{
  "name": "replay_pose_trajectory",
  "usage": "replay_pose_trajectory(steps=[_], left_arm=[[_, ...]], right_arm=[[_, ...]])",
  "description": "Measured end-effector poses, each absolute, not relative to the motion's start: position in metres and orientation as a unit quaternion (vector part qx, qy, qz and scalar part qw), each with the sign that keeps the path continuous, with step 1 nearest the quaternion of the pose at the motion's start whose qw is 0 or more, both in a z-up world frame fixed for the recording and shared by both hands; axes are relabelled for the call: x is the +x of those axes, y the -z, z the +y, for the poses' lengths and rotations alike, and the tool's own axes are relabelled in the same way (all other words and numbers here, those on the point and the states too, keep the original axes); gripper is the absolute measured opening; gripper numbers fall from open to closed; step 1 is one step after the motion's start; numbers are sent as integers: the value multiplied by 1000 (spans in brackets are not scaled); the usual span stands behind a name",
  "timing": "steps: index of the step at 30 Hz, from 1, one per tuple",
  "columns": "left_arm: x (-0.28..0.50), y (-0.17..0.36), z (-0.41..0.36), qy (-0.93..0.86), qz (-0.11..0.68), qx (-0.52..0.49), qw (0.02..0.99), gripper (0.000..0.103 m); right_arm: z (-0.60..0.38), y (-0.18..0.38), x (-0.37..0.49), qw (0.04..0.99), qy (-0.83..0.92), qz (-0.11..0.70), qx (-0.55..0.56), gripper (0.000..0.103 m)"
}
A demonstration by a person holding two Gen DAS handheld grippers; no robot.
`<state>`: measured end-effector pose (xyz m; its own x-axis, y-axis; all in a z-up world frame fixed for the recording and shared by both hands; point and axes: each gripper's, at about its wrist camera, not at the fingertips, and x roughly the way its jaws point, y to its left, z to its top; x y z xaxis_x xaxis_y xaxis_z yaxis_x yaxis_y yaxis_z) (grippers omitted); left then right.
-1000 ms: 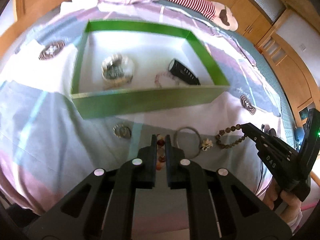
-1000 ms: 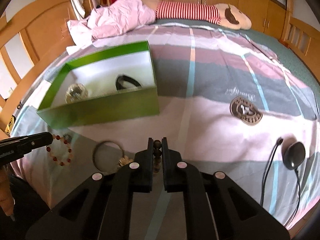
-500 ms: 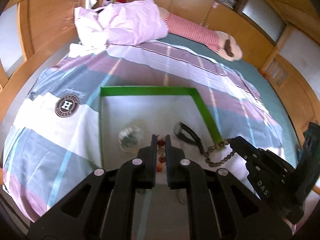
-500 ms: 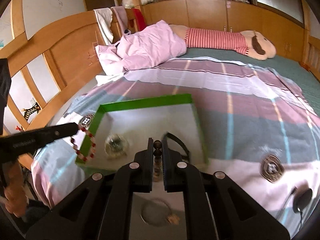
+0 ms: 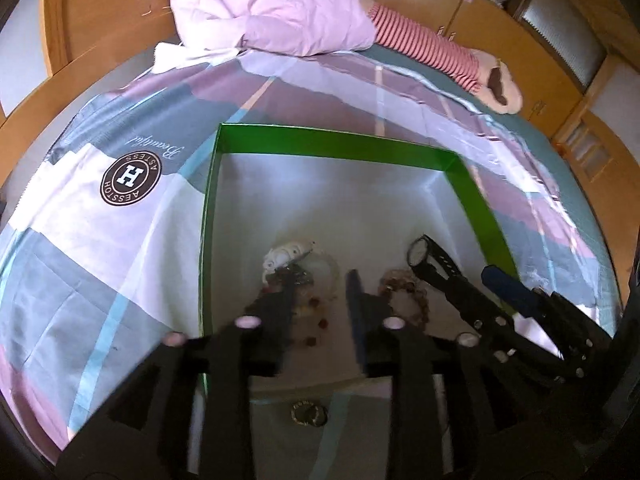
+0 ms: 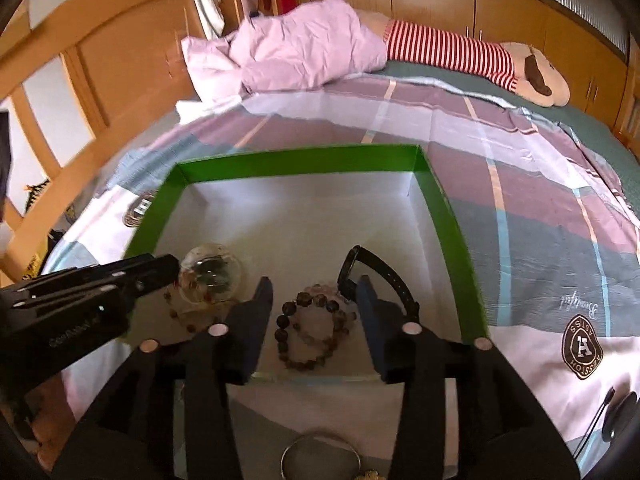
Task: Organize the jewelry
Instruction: 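Carry both bead bracelets over the green box and open both tools, then move the left tool to the silver bangle while the right tool approaches the gold flower brooch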
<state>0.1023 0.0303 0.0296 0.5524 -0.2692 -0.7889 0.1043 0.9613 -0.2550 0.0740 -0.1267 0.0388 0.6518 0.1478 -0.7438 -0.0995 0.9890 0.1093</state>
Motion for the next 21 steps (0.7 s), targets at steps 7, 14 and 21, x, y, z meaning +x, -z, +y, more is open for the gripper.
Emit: replay_pose_trajectory(steps=[7, 14, 21], left_arm=[[46, -35, 24, 196, 454, -103, 863, 38], [16, -1, -29, 198, 499, 6, 844, 44], [24, 31, -53, 193, 546, 18, 815, 50]], right_arm=[[-178, -50, 14, 912, -38, 402, 69, 58], [-202, 5, -23, 881, 17, 472, 26, 58], [-203, 26, -31, 865, 27, 499, 41, 58]])
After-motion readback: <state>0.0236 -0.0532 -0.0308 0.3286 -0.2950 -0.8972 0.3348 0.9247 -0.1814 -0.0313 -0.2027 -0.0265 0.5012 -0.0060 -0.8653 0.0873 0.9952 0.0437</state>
